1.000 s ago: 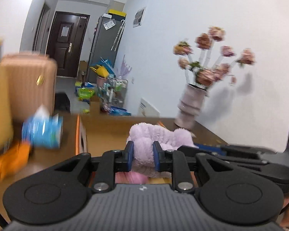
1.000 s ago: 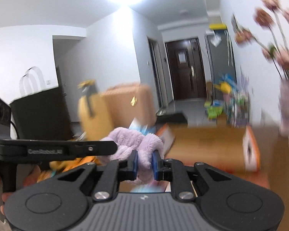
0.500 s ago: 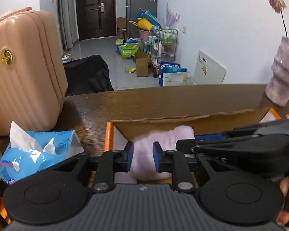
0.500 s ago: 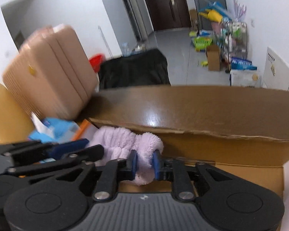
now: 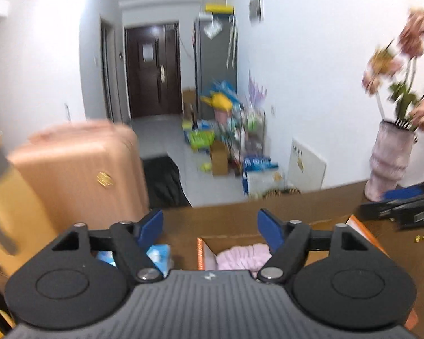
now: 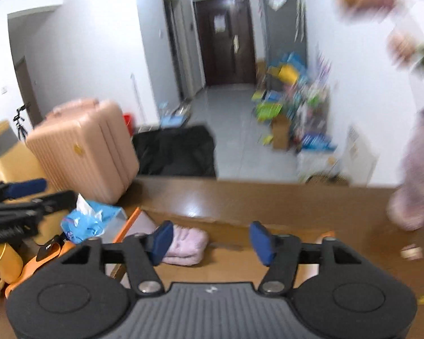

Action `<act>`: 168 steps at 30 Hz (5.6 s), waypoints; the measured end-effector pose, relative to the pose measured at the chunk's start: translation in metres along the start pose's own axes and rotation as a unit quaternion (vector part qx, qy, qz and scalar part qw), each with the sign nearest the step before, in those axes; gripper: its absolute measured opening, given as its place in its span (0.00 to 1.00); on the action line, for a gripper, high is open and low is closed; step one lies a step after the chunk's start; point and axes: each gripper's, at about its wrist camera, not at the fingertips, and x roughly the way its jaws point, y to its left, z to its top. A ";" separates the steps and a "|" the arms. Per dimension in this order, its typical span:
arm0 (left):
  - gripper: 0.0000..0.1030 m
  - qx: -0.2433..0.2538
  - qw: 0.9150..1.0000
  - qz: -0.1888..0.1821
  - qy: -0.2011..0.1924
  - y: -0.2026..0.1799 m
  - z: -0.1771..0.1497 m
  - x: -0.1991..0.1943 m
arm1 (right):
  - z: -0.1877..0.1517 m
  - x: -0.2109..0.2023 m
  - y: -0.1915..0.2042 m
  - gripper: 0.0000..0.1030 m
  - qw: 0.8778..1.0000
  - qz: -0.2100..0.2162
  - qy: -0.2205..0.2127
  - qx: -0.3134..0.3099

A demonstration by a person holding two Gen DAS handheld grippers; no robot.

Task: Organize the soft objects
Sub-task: 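Withdraw both tools from the box back toward the pile, then grasp the blue tissue pack with the right tool, then carry the blue tissue pack into the box and release it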

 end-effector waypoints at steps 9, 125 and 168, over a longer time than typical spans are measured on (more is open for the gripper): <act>0.92 -0.005 0.996 0.021 -0.082 -0.007 -0.018 -0.122 | -0.040 -0.140 -0.007 0.82 0.993 -0.045 -0.108 -0.002; 0.17 -0.134 0.960 -0.245 0.034 -0.064 -0.227 -0.192 | -0.306 -0.198 0.057 0.14 0.983 0.093 -0.114 0.109; 0.92 0.016 0.998 0.023 -0.064 -0.024 -0.012 -0.077 | -0.061 -0.102 -0.027 0.77 0.990 -0.082 -0.102 -0.047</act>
